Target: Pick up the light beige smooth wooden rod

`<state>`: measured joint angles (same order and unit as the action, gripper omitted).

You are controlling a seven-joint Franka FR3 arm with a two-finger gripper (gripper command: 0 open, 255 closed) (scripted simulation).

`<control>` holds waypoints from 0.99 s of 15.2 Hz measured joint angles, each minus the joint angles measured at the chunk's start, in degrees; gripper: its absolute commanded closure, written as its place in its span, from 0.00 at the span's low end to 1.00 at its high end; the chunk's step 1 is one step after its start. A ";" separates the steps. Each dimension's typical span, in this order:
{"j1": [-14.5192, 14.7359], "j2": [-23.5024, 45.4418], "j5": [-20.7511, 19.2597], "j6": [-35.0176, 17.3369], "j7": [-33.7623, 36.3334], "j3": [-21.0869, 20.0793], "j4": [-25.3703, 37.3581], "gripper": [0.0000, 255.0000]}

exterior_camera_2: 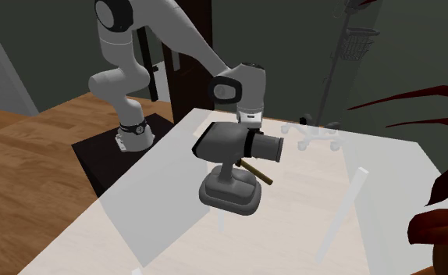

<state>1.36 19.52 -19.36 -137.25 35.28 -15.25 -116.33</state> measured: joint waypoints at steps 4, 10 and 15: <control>0.33 1.78 -1.16 -2.00 1.00 0.55 -0.36 1.00; 0.64 1.83 -1.30 -2.12 1.32 0.41 -0.10 1.00; 0.47 1.64 -1.12 -1.90 1.08 0.40 -0.17 1.00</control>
<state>1.82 21.16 -20.48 -139.15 36.36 -14.85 -116.50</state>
